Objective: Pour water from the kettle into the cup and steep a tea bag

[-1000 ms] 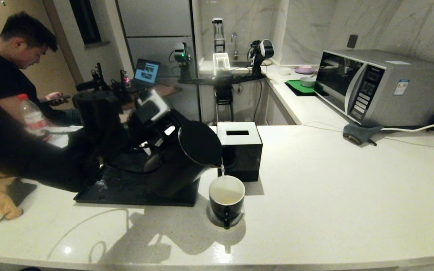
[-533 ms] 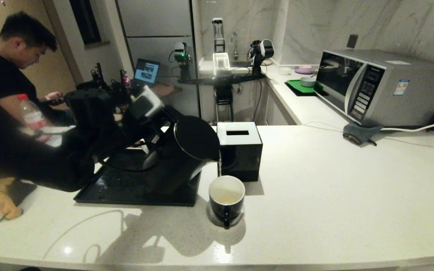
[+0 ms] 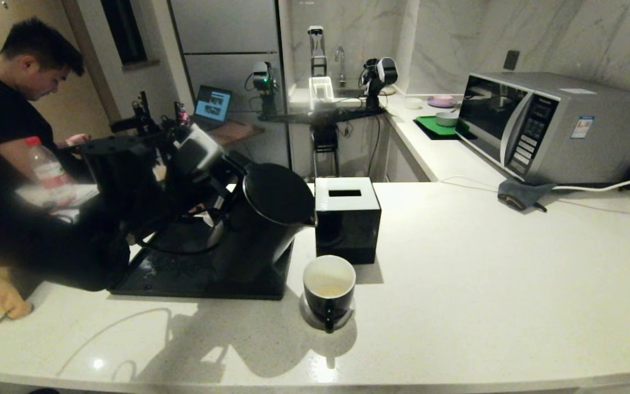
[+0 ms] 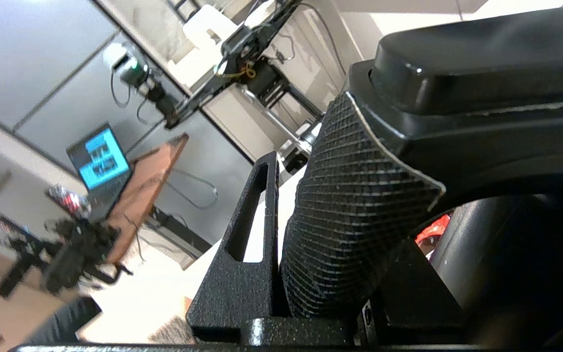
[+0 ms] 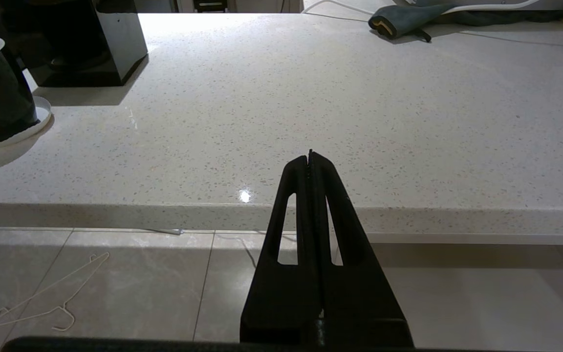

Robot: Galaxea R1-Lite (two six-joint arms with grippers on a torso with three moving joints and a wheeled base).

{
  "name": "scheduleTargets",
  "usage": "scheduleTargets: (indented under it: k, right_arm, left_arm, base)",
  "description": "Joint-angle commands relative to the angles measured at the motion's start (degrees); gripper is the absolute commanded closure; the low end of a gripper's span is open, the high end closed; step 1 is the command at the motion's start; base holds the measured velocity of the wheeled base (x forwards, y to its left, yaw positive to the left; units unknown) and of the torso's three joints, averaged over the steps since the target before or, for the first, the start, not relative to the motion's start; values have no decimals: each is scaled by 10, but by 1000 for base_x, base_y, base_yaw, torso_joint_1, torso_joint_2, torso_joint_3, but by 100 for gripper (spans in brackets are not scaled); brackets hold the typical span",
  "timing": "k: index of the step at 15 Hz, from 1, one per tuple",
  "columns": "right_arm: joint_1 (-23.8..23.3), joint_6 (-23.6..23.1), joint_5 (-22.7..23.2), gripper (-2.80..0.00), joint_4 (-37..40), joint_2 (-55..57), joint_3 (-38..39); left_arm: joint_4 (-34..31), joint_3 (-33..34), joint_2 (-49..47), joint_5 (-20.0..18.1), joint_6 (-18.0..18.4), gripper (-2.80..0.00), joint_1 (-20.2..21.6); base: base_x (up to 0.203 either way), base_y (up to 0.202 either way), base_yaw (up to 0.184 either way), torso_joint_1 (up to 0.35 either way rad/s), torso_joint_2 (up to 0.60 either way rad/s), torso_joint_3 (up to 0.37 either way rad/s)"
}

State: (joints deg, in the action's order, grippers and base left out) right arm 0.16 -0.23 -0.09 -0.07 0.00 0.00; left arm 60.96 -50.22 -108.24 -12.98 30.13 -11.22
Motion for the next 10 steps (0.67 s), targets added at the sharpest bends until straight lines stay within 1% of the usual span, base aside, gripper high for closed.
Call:
scheduleTargets:
  k: [1, 5, 8, 10]
  right_arm:
    - [0, 0, 0, 0, 0, 0, 0]
    - [0, 0, 0, 0, 0, 0, 0]
    - [0, 0, 0, 0, 0, 0, 0]
    - [0, 0, 0, 0, 0, 0, 0]
  left_arm:
    - [32, 19, 0, 13, -21, 0, 4]
    - [95, 42, 4, 52, -69, 0, 14]
    - [139, 53, 3, 98, -108, 0, 19]
    - [168, 68, 2, 131, -127, 0, 28]
  base:
    - [0, 0, 0, 0, 0, 0]
    - [0, 0, 0, 0, 0, 0]
    - [0, 0, 0, 0, 0, 0]
    - [0, 0, 0, 0, 0, 0]
